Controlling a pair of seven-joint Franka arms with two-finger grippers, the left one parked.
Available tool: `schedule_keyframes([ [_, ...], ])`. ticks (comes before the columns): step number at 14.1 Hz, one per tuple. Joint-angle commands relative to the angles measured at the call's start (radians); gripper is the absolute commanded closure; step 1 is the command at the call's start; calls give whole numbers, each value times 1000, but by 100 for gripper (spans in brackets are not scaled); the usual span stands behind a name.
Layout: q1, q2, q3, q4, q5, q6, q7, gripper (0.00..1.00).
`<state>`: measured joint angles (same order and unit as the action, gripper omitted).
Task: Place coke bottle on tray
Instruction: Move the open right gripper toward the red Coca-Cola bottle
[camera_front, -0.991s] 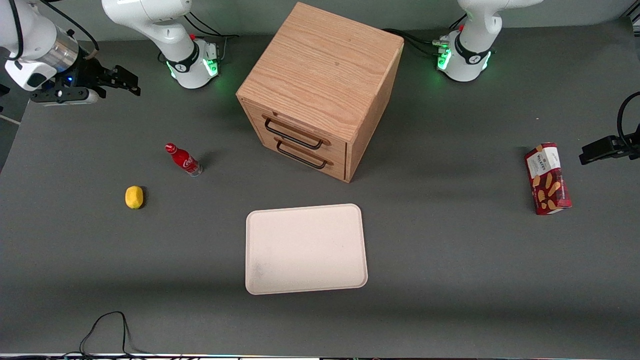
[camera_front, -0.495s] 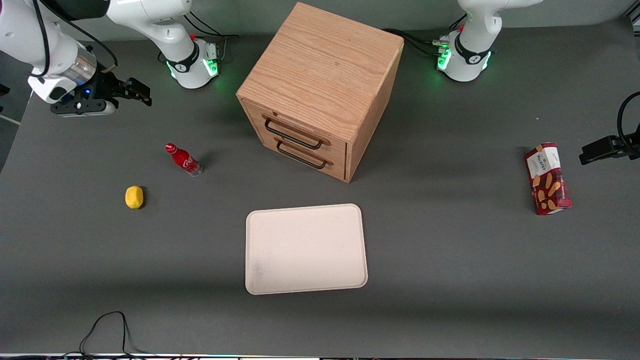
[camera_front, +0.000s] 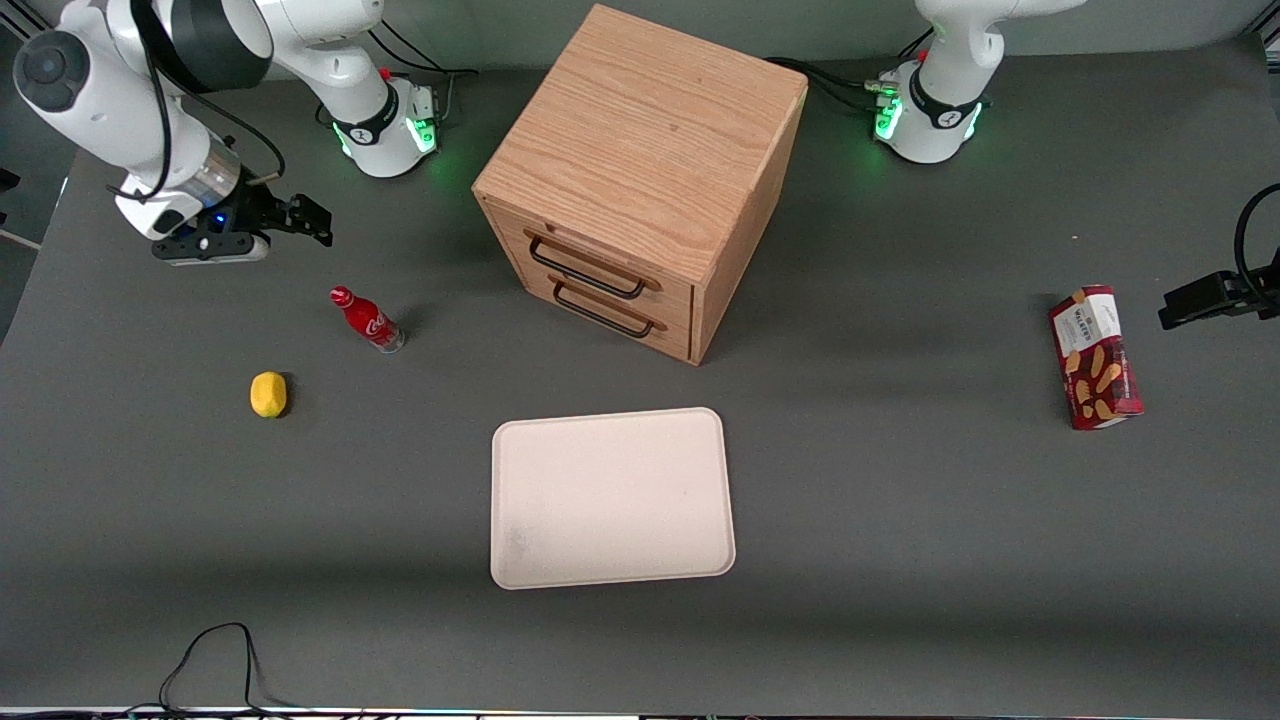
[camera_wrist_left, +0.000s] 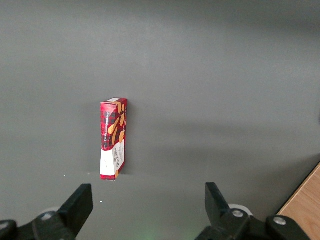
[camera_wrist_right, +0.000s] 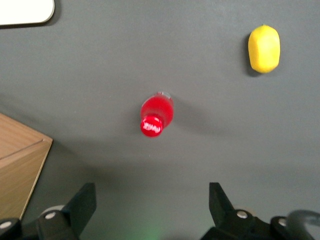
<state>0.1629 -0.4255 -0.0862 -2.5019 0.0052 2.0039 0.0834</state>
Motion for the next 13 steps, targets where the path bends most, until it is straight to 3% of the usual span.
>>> schedule_keyframes([
  [1, 24, 72, -3, 6, -13, 73, -13, 0],
  [13, 56, 185, -3, -77, -13, 292, -22, 0],
])
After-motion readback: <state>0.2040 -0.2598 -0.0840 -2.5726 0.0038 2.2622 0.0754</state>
